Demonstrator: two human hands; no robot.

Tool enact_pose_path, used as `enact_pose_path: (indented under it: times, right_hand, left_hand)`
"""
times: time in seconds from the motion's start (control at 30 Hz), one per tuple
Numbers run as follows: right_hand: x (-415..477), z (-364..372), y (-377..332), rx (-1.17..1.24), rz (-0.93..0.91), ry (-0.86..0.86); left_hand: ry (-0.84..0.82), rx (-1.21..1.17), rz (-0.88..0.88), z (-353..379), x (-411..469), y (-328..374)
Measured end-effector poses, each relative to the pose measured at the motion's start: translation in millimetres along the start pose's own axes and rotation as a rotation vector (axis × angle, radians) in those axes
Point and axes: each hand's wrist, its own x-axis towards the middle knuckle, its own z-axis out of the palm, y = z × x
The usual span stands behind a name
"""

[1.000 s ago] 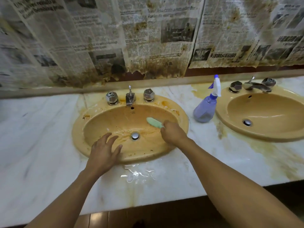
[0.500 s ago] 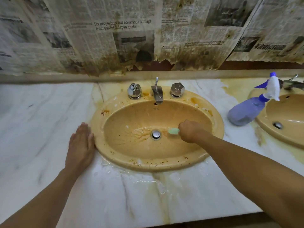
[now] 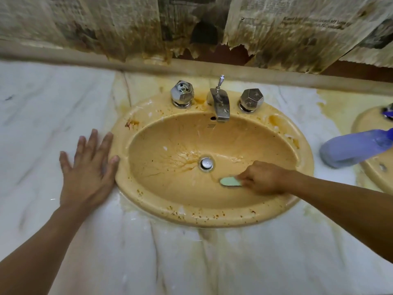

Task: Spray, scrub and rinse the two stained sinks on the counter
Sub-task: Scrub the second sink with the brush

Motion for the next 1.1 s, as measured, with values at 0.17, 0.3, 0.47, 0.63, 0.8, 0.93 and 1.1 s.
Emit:
enact_pose_path:
  times: [0.17, 0.3, 0.47, 0.63, 0.8, 0.93, 1.1]
  right_hand:
    - [38.6, -17.6, 11.7, -0.17, 0.153, 0.214]
    - [22.7, -4.2, -3.8, -0.038, -0.082, 0.026]
    - [-13.7, -37.8, 35.4, -0.539, 0.105, 0.077]
    - [22.7, -62.0, 13.1, -0.725, 0.128, 0.363]
    - [-11.3, -28.8, 19.1, -0.701, 0.113, 0.1]
    - [-12.4, -55.2, 28.7, -0.708, 0.155, 0.175]
    - [31.1, -41.9, 2.9, -0.561, 0.168, 0.271]
  left_hand:
    - [0.024, 0.019, -0.005, 0.0, 0.3, 0.0]
    - [0.102, 0.016, -0.054, -1.7, 8.7, 14.0]
    - [0.141, 0.032, -0.058, 1.0, 11.5, 20.3]
    - [0.053, 0.036, -0.056, 4.1, 15.1, 14.3]
    - [0.021, 0.01, -0.054, 5.1, 14.8, 11.6]
    - [0.02, 0.009, -0.054, 7.0, 14.9, 11.4]
    - [0.023, -0.012, -0.044, 6.1, 14.7, 9.3]
